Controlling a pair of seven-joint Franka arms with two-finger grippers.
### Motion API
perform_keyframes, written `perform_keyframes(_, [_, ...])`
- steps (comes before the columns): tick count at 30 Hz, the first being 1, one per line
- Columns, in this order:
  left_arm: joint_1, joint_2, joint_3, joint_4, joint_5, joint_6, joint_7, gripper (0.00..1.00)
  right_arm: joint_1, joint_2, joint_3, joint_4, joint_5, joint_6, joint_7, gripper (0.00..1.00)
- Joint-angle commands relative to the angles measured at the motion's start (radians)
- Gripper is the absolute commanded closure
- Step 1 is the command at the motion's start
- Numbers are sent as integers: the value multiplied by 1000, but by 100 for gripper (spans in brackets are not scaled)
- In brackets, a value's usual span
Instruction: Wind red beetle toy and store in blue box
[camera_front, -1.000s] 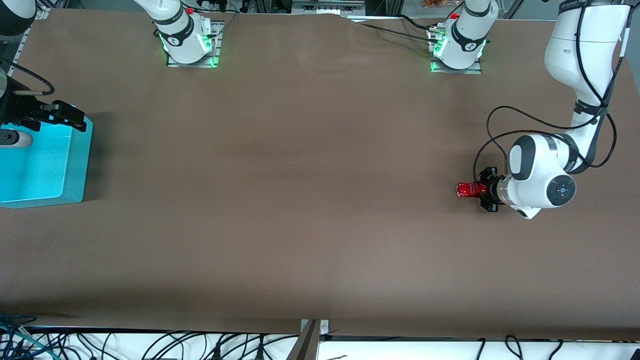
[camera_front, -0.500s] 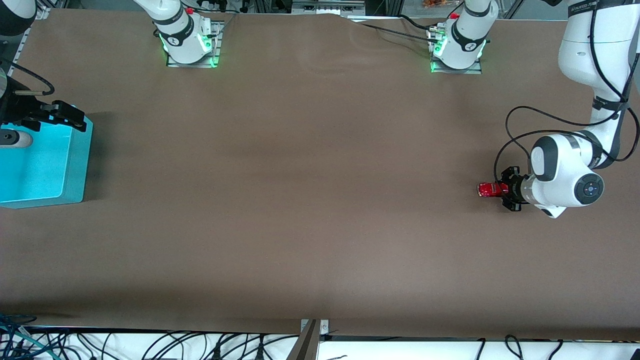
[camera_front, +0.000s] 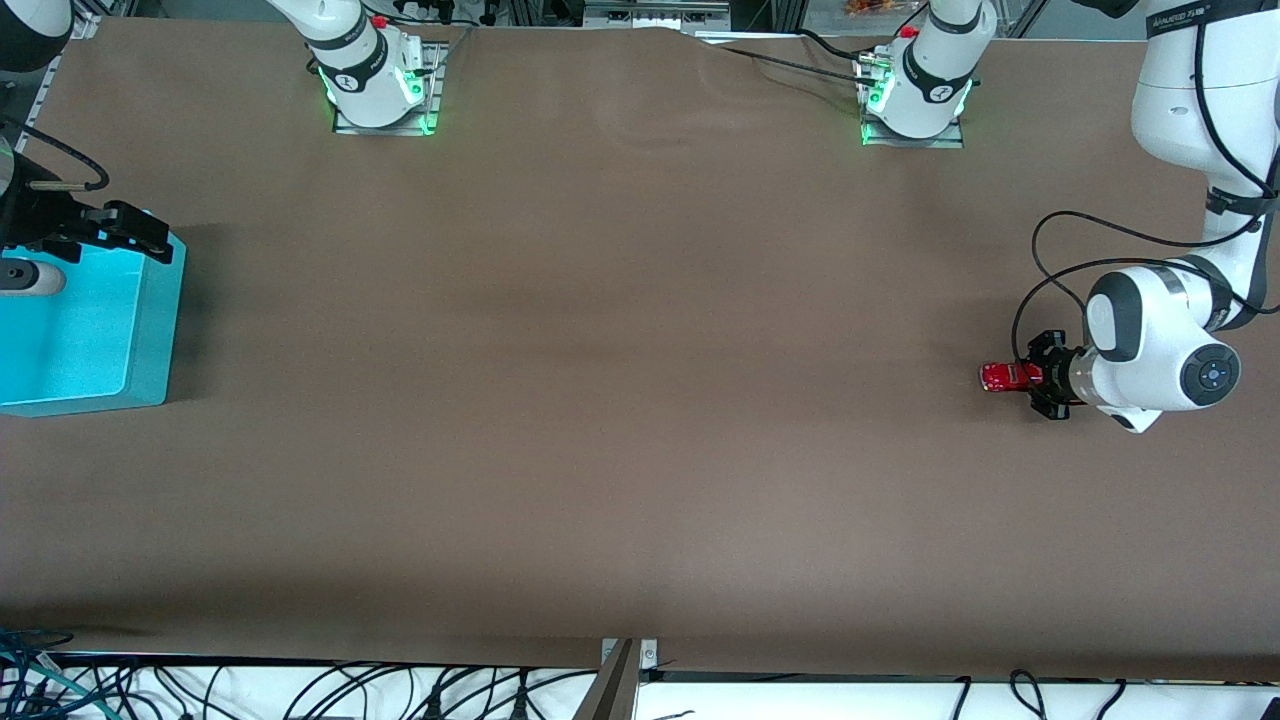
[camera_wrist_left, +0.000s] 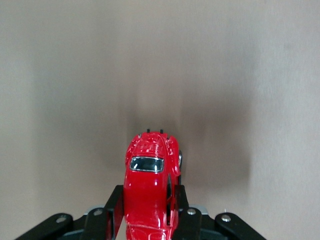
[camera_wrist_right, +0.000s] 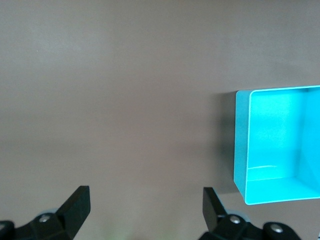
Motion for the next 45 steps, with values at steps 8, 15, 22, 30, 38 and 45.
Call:
perform_keyframes(8, [13,88,38,28,-5,22,69,100,-6,10,4,26,10,-9,-15,0])
perform_keyframes(15, [6,77,38,44,-5,14,107,100,-6,10,4,26,10,-9,-15,0])
perform_keyframes(22, [5,76,37,64,-6,13,125,100,-6,10,4,26,10,-9,-15,0])
perform_keyframes(30, [5,77,37,65,-6,13,145,100,-6,10,4,26,10,-9,-15,0])
perform_keyframes(38, [5,80,37,65,-18,13,104,100,-6,10,4,26,10,-9,-15,0])
perform_keyframes(45, [8,82,38,64,-18,11,64,100,-6,10,4,26,10,-9,-15,0])
